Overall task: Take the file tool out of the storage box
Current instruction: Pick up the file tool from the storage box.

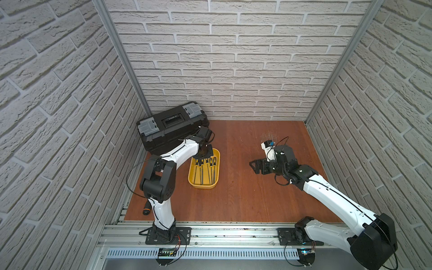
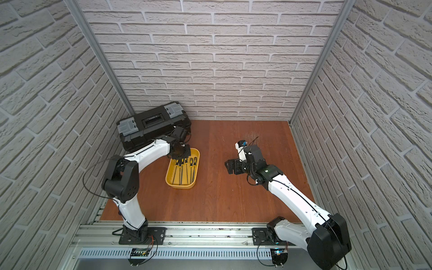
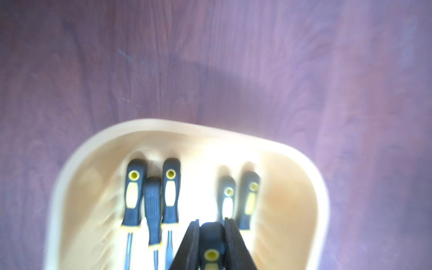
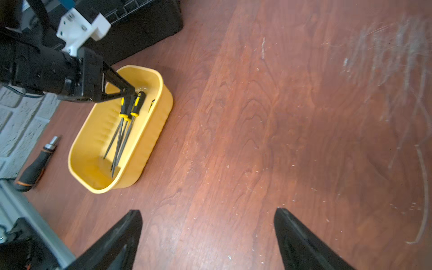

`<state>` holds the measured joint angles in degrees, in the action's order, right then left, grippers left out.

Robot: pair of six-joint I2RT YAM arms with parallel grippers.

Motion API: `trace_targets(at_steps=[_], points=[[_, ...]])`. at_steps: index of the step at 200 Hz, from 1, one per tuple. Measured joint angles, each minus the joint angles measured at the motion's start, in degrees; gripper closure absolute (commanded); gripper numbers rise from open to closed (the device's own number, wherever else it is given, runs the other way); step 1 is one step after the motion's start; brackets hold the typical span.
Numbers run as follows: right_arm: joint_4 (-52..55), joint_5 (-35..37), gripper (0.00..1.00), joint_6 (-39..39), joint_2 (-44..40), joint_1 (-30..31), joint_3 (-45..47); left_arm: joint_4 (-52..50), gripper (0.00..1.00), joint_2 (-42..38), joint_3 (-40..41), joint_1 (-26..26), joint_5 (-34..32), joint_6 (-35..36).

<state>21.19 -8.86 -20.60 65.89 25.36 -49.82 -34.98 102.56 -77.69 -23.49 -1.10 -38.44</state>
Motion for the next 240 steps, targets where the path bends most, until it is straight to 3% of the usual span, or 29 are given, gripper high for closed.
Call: trace_targets(at_steps=[78,165,240], points=[[-4.7,-10.6,0.31,-6.8,8.7,5.2,-8.5,6.2,0.83,-14.4,5.2,0.3,8.9,0.2],[-10.3,-13.2,0.61,-11.2,18.5,12.7,-13.3,14.0,0.83,-21.4,9.1,0.7,15.3,-3.2],[-12.5,-13.3,0.68,-12.1,22.3,16.3,-14.6,16.2,0.83,-21.5,9.4,1.0,18.4,-5.4]])
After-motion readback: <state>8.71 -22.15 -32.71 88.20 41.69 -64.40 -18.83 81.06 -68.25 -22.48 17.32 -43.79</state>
